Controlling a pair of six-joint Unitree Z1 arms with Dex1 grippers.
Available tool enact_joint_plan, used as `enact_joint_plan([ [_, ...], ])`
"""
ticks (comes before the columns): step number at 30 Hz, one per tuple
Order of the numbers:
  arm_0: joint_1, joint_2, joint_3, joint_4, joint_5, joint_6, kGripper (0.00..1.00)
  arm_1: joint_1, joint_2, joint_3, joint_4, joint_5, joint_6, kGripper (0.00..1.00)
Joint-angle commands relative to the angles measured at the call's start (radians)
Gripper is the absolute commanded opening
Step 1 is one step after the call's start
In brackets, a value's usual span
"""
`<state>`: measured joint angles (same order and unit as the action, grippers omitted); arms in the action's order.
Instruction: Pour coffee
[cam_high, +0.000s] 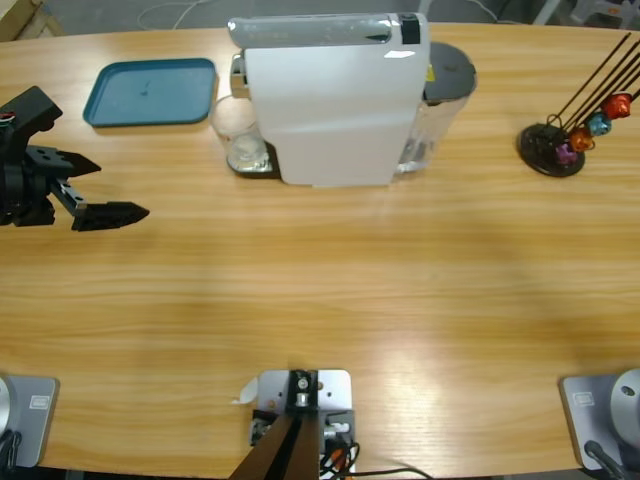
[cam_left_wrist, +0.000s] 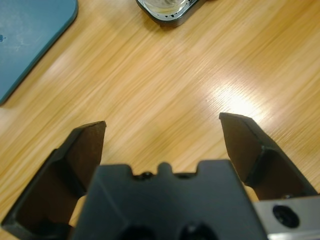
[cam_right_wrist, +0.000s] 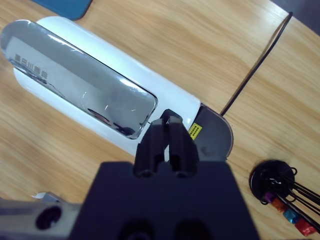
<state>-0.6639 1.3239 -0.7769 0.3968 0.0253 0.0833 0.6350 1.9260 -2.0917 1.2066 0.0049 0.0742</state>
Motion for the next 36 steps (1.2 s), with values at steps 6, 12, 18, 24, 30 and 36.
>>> enact_joint_plan([
  [6, -0.009, 0.044, -0.002, -0.021, 0.006, 0.013, 0.996, -0.017, 0.06, 0.025, -0.007, -0.01, -0.01, 0.0],
  [12, -0.009, 0.044, -0.001, -0.023, 0.005, 0.013, 0.996, -0.018, 0.056, 0.032, -0.005, -0.023, -0.01, 0.0],
  [18, -0.009, 0.045, -0.001, -0.023, 0.005, 0.013, 0.996, -0.018, 0.058, 0.047, -0.005, -0.018, -0.01, 0.0],
  [24, -0.009, 0.048, 0.001, -0.026, 0.005, 0.013, 0.996, -0.018, 0.063, 0.066, -0.007, -0.014, -0.006, 0.0],
  [30, -0.009, 0.052, 0.001, -0.026, 0.005, 0.013, 0.996, -0.018, 0.075, 0.097, -0.009, -0.003, 0.002, 0.0],
  [36, -0.009, 0.054, -0.002, -0.026, 0.004, 0.013, 0.996, -0.015, -0.007, -0.019, -0.005, -0.035, -0.013, 0.0],
])
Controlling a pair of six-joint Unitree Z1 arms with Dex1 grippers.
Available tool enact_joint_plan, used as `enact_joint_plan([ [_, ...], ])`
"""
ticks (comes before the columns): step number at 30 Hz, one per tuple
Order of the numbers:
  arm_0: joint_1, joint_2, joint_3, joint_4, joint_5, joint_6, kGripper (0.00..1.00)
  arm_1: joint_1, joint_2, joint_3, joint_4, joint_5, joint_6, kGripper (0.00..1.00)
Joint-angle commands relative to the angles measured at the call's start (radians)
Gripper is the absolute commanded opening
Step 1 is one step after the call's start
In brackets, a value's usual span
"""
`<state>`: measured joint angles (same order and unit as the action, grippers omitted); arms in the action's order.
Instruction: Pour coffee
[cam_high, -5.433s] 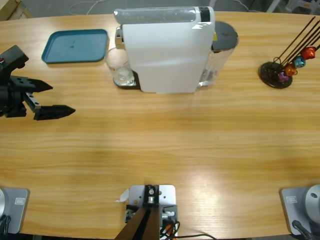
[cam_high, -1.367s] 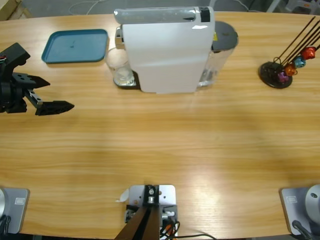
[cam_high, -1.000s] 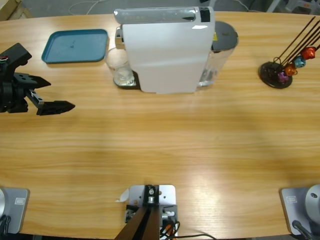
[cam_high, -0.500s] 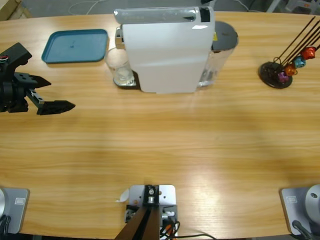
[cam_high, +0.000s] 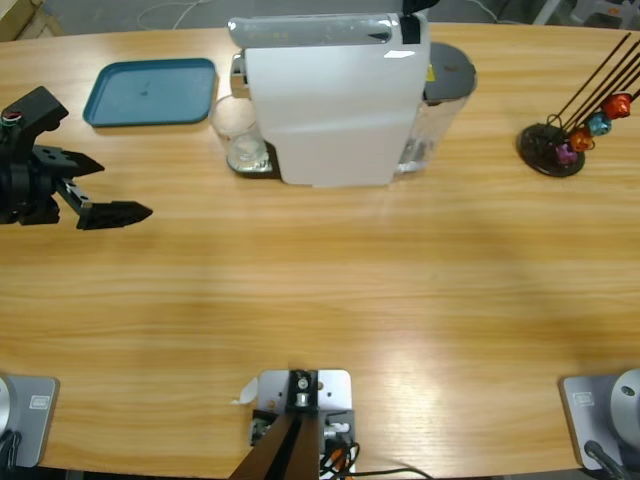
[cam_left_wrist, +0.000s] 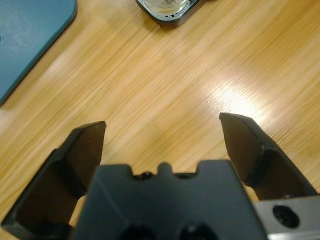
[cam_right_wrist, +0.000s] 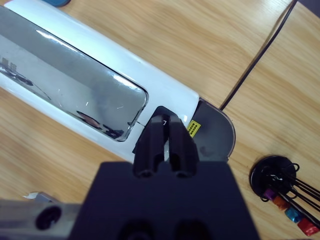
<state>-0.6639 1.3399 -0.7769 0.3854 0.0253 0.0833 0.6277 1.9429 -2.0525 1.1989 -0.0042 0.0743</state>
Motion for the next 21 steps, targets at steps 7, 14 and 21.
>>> enact_joint_plan([
  [7, -0.009, 0.015, -0.009, -0.014, -0.007, 0.01, 0.996, 0.028, -0.111, -0.037, 0.013, -0.072, 0.004, 1.0],
  [14, -0.009, -0.008, -0.009, -0.014, -0.007, 0.007, 0.996, 0.028, -0.101, 0.009, 0.014, -0.067, 0.029, 1.0],
  [21, -0.009, -0.041, -0.005, -0.014, 0.005, 0.008, 0.996, 0.028, -0.078, 0.005, 0.017, -0.066, 0.037, 1.0],
])
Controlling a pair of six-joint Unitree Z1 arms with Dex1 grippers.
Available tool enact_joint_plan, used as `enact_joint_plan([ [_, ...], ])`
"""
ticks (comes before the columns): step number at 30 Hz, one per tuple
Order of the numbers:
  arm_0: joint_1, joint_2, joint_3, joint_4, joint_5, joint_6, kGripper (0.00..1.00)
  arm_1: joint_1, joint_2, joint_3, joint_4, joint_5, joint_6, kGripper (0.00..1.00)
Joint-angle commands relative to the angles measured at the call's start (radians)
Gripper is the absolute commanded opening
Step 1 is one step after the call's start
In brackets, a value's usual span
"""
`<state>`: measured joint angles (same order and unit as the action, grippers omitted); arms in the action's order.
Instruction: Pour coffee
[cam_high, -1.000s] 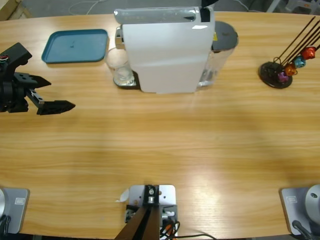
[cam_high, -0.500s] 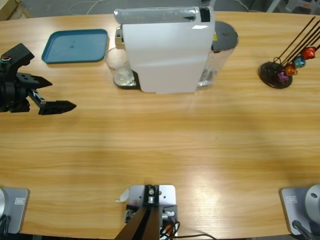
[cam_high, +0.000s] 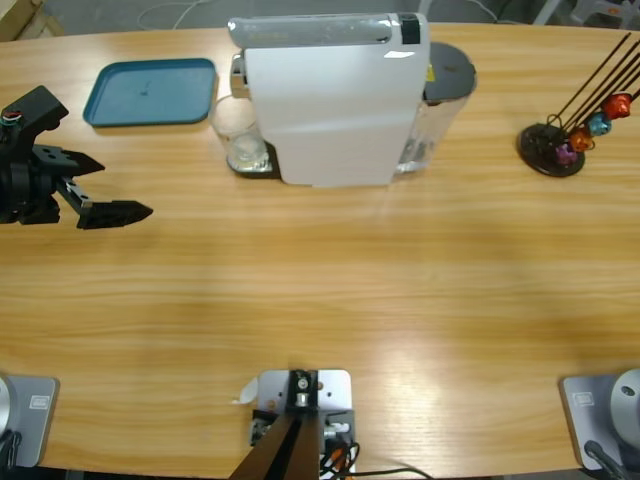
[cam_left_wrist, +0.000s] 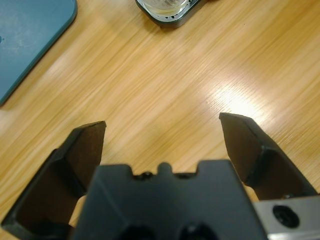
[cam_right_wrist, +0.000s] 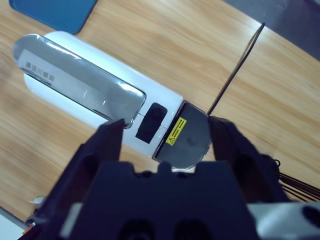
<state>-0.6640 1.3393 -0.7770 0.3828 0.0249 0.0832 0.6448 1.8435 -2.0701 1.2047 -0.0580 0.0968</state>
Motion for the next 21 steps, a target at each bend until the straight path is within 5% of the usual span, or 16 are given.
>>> enact_joint_plan([
  [1, -0.01, -0.054, -0.009, -0.014, 0.012, 0.008, 0.996, 0.011, 0.025, 0.022, 0.012, -0.011, 0.015, 1.0],
  [12, -0.01, -0.054, -0.002, -0.028, 0.007, -0.021, 0.996, 0.01, 0.012, -0.013, 0.042, -0.009, 0.023, 1.0],
  [21, -0.009, -0.085, -0.036, -0.019, -0.03, -0.016, 1.0, 0.126, -0.273, 0.219, 0.042, 0.046, -0.001, 1.0],
])
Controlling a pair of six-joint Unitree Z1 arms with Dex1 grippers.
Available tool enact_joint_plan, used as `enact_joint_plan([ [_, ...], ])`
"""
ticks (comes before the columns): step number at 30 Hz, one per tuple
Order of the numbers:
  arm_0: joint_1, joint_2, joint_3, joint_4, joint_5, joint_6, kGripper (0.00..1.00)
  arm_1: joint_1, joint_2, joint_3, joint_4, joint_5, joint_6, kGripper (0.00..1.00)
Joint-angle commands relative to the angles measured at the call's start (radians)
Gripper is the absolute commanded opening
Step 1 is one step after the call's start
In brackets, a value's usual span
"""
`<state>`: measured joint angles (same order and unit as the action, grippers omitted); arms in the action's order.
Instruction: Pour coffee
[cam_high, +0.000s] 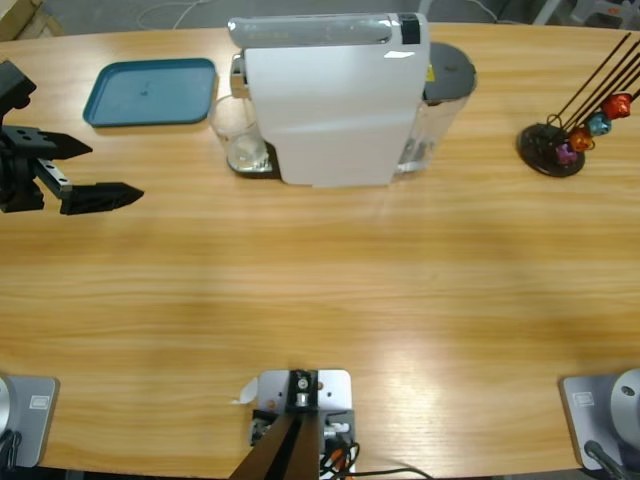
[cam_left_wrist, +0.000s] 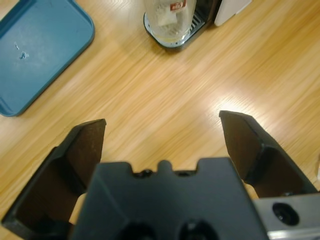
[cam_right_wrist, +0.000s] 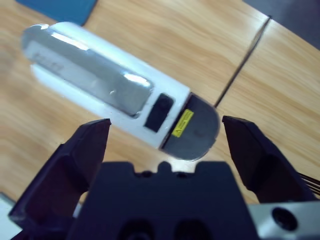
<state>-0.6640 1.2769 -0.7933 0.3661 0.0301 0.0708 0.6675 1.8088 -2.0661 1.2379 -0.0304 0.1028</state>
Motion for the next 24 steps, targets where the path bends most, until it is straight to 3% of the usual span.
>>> enact_joint_plan([
  [1, -0.01, -0.033, -0.019, 0.002, -0.036, -0.003, 1.0, 0.112, -0.28, 0.25, 0.009, 0.021, 0.007, 1.0],
  [6, -0.009, -0.053, -0.02, 0.002, -0.036, -0.003, 1.0, 0.147, -0.497, 0.49, -0.051, 0.053, 0.046, 1.0],
  [12, -0.011, -0.143, -0.02, 0.042, -0.171, -0.003, 1.0, 0.161, -0.762, 0.938, -0.389, 0.067, 0.044, 1.0],
  [15, -0.011, -0.194, -0.025, 0.13, -0.171, 0.019, 1.0, 0.161, -0.802, 1.046, -0.424, 0.048, -0.008, 1.0],
  [24, -0.011, -0.316, -0.047, 0.26, -0.145, 0.027, 0.997, 0.161, -0.908, 1.223, -0.453, -0.192, 0.0, 1.0],
])
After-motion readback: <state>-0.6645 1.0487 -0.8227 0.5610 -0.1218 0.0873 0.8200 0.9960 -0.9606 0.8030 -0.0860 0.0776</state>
